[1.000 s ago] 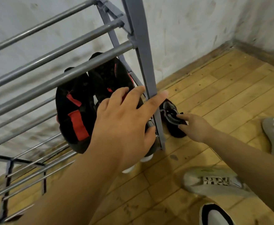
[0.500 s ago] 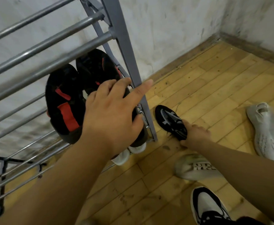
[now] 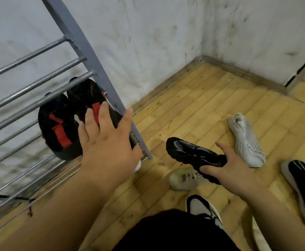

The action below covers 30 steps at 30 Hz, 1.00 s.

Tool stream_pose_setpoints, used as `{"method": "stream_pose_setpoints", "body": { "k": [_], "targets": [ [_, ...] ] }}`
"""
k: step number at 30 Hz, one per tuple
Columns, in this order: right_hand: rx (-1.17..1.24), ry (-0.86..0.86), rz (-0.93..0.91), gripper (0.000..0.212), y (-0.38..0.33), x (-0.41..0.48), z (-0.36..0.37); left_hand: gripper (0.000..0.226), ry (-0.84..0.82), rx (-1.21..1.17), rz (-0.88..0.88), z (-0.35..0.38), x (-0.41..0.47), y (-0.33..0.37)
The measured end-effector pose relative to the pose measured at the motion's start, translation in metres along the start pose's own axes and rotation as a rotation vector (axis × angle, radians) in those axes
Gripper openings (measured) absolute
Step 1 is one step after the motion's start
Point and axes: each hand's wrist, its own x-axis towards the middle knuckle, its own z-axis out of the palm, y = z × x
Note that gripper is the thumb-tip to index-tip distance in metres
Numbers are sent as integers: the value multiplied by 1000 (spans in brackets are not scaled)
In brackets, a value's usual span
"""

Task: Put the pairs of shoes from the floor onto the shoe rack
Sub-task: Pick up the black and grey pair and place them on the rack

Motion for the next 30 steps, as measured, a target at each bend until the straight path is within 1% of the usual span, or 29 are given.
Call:
{"method": "stream_pose_setpoints", "body": {
  "k": [2, 4, 7, 8, 9, 12, 13, 15, 17, 19, 21, 22, 23, 25, 26, 28, 29, 30],
  "targets": [
    [21, 61, 13, 102, 3, -23, -21, 86, -130, -48, 172, -10, -28, 29],
    [83, 88, 15, 101, 5, -46, -37, 83, -328, -94, 323, -23, -42, 43],
    [185, 125, -26, 99, 9, -74, -58, 87, -656, -46, 362, -54, -45, 49],
    [201, 146, -40, 98, 9, -81, -63, 89, -728, -38, 370, -66, -47, 56],
    [224, 166, -51, 97, 9, -88, -66, 88, -756, -56, 386, -75, -50, 66],
    [405, 182, -62, 98, 6, -103, -69, 76, -656, -122, 467, -84, -52, 111],
    [471, 177, -65, 98, 6, -106, -70, 75, -644, -186, 441, -77, -52, 127],
    [587, 142, -83, 96, 4, -113, -71, 76, -666, -453, 316, -53, -55, 152],
    [635, 96, -125, 89, 4, -123, -73, 76, -637, -707, 229, -26, -56, 166],
    [635, 35, -149, 87, 11, -129, -77, 79, -580, -887, 196, -6, -54, 174],
    [581, -78, -175, 94, 19, -128, -83, 78, -535, -1018, 171, 3, -53, 177],
    [548, -153, -178, 101, 23, -126, -88, 75, -521, -1029, 173, 5, -52, 179],
    [525, -223, -162, 108, 30, -121, -94, 74, -507, -991, 182, 6, -51, 181],
    [436, -307, -92, 115, 49, -105, -105, 75, -493, -840, 212, 8, -46, 181],
    [335, -287, -46, 114, 62, -95, -110, 76, -495, -759, 224, 10, -42, 180],
    [24, -137, 81, 109, 98, -73, -112, 78, -512, -604, 238, 15, -34, 176],
    [-122, -75, 157, 111, 118, -63, -107, 79, -525, -538, 245, 18, -30, 173],
    [-221, -65, 247, 117, 137, -57, -98, 80, -541, -491, 253, 22, -28, 171]
  ]
}}
